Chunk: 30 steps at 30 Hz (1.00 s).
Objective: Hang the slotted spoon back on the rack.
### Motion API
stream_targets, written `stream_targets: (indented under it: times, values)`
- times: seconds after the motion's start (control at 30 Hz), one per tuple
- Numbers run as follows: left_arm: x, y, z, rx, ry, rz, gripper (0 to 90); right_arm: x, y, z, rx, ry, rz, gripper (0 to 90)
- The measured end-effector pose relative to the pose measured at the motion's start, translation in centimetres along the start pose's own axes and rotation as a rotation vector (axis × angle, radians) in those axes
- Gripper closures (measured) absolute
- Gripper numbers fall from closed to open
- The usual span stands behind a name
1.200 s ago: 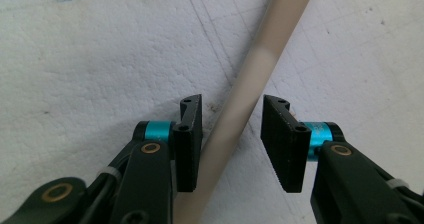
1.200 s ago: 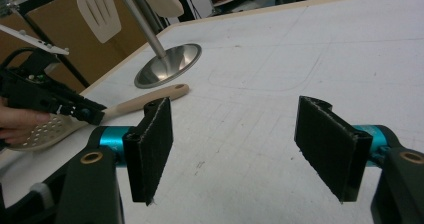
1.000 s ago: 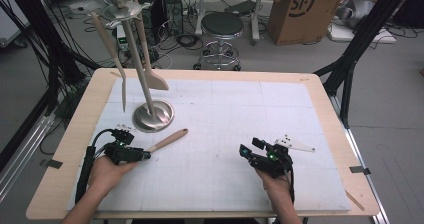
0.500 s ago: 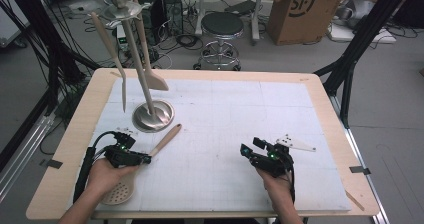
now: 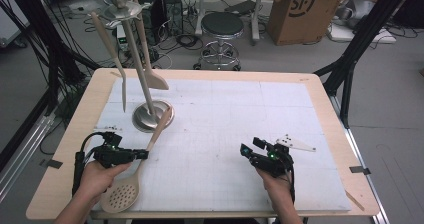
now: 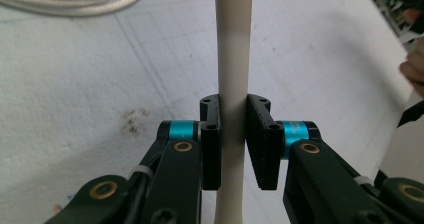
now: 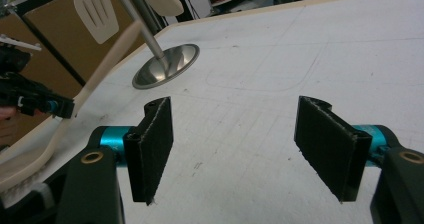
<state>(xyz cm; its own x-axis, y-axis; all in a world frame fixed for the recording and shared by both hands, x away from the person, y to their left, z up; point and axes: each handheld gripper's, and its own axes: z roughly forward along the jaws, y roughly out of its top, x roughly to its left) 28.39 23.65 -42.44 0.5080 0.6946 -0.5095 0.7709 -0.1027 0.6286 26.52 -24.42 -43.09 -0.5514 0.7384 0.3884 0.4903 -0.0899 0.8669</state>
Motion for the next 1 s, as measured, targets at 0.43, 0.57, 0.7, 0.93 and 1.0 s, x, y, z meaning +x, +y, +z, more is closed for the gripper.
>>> stream_targets:
  times: [0.43,0.57,0.7,0.93,1.0]
  values:
    - [-0.7,-0.5,1.1,-0.057,0.038,0.053,77.6,-0.1,0.0,0.0,0.003,-0.002,0.002,31.6]
    - [-1.1,-0.5,2.7,0.002,0.078,0.07,77.6,-0.1,0.0,0.0,0.0,-0.002,0.005,31.6]
    - [-1.4,-0.4,3.7,0.058,0.127,0.083,77.6,-0.1,0.0,-0.2,-0.003,-0.001,0.01,31.6]
    - [-2.0,-0.2,4.4,0.108,0.188,0.147,77.4,-0.2,0.0,-0.2,-0.007,0.0,0.007,31.6]
    - [-2.1,-0.3,4.6,0.112,0.196,0.162,77.2,-0.1,0.0,-0.3,-0.008,0.003,0.009,31.6]
